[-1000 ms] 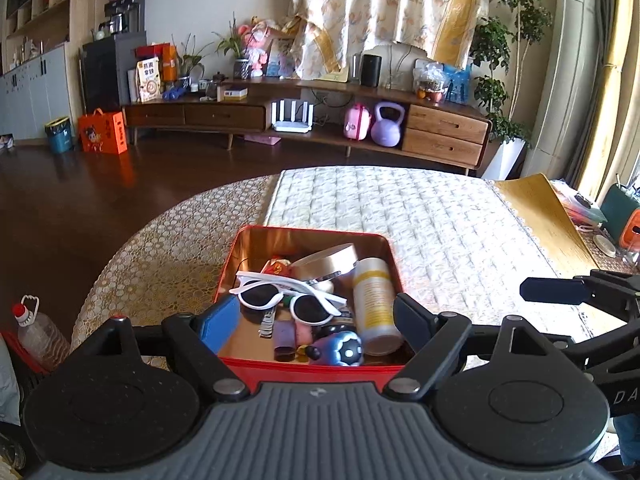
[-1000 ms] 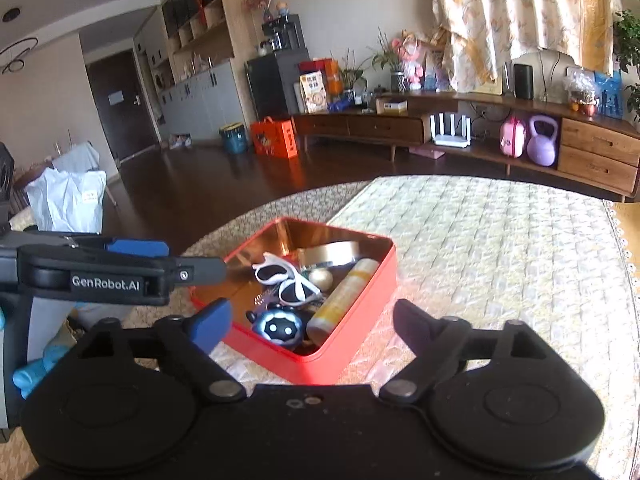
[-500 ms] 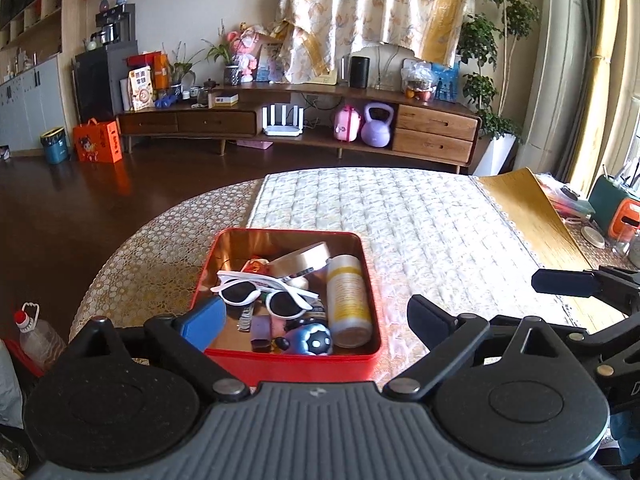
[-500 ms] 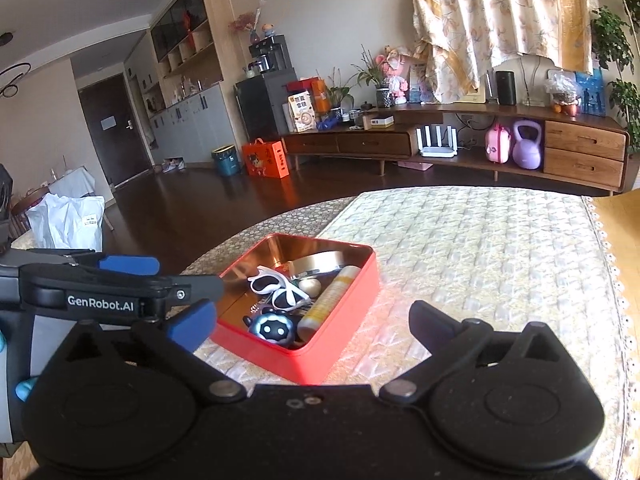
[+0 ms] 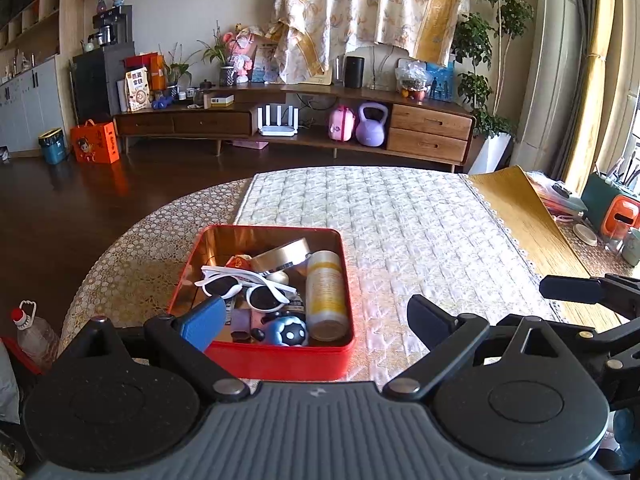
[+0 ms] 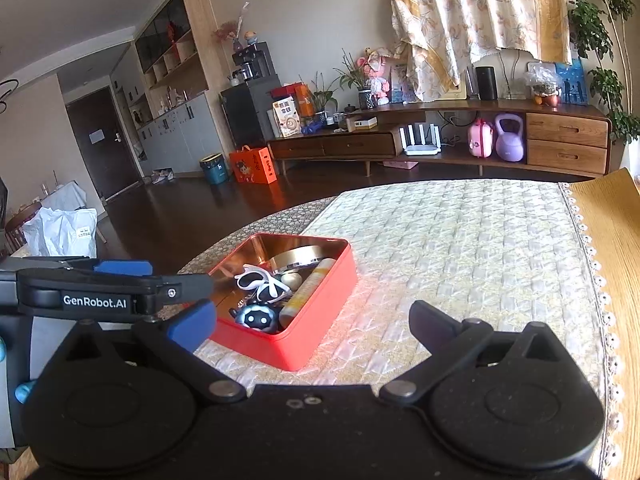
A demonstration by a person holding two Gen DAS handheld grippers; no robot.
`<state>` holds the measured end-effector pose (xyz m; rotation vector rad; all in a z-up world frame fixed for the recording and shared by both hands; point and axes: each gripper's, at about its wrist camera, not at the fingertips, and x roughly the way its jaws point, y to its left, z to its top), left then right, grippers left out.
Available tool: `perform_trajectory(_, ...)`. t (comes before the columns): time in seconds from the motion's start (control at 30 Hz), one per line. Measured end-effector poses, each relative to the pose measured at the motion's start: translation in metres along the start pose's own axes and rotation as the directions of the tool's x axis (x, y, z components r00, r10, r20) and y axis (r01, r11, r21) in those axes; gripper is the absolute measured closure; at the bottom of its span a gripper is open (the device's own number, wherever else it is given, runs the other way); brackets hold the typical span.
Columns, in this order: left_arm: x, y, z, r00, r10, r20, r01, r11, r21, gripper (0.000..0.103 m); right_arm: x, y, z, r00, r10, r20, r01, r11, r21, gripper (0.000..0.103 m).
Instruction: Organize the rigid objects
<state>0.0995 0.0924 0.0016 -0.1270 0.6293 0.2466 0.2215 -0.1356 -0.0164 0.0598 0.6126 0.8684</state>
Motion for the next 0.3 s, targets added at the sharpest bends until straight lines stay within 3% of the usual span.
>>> perform_trajectory(0.17,-0.002,-0.009,-0.004,1.000,0.009,-0.001,-0.009,1.000,0.013,0.005,-0.007,-0.005,-0.004,1.000,-0.013,0.003,0.013,1.000,-0.004,0.000)
perform_trajectory(0.3,0.002,-0.016,-0.005,1.000,-0.012,-0.017,0.012,1.000,0.021,0.005,-0.009,-0.016,-0.011,0.997,-0.078,0.002,0.078,0.997,-0.007,0.000)
